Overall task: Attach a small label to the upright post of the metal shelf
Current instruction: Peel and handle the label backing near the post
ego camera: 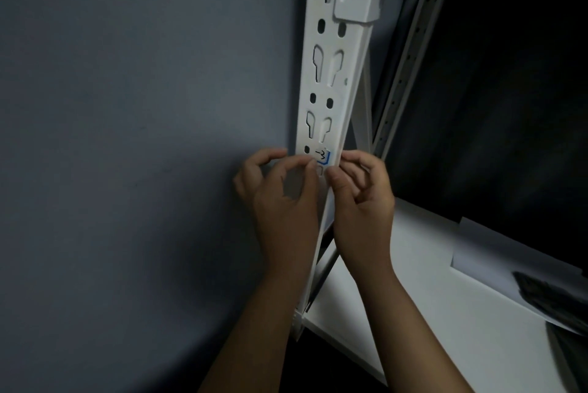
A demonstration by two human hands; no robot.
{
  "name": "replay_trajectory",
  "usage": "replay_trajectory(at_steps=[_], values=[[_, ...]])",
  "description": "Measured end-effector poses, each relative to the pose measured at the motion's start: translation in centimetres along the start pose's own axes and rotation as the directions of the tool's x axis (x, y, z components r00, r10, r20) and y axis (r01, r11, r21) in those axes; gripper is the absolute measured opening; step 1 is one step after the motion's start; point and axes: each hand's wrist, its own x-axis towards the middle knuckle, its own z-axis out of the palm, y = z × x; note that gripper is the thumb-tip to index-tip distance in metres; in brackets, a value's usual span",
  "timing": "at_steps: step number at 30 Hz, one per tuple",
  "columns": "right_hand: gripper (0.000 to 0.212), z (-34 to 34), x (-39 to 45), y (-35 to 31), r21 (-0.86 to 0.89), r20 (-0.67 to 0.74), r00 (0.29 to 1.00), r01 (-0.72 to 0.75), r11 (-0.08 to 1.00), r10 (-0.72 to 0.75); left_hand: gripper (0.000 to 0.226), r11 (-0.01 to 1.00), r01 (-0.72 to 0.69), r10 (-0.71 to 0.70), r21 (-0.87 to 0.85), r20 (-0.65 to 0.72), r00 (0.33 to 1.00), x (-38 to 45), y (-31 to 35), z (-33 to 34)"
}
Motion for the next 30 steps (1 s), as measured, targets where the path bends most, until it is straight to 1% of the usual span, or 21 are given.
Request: replay_trajectory(at_steps=[6, 9, 13, 19, 27, 30], values=[[0.02, 0.04, -0.06, -0.05, 0.026, 0.008, 1.0, 0.002, 1.0, -0.002, 0.005, 0.999, -0.005, 0.005, 0.045, -0.014, 1.0, 0.34, -0.15, 0.51], [0.019, 0.04, -0.05, -0.02, 0.035, 0.003, 1.0, -0.002, 0.999, 0.002, 0.015, 0.997, -0.037, 0.038, 0.062, -0.017, 0.999, 0.46, -0.27, 0.78], [0.02, 0.08, -0.04, 0.06, 0.035, -0.006, 1.0, -0.01, 0.999, 0.01, 0.019, 0.996, -0.06, 0.061, 0.065, -0.009, 0.998, 0.59, -0.69, 0.99], [0.02, 0.2, -0.15, 0.11, 0.017, -0.004, 1.0, 0.008, 1.0, -0.008, 0.017, 0.996, -0.074, 0.073, 0.05, 0.021, 0.997, 0.44, -0.75, 0.98], [0.021, 0.15, -0.24, -0.03, 0.023, -0.004, 1.0, 0.008, 1.0, -0.008, 0.021, 0.994, -0.083, 0.081, 0.068, 0.028, 0.996, 0.18, -0.62, 0.81], [0.021, 0.14, -0.25, -0.15, 0.031, -0.002, 1.0, 0.003, 1.0, -0.003, 0.017, 0.992, -0.101, 0.098, 0.077, 0.031, 0.995, 0.15, -0.61, 0.7]])
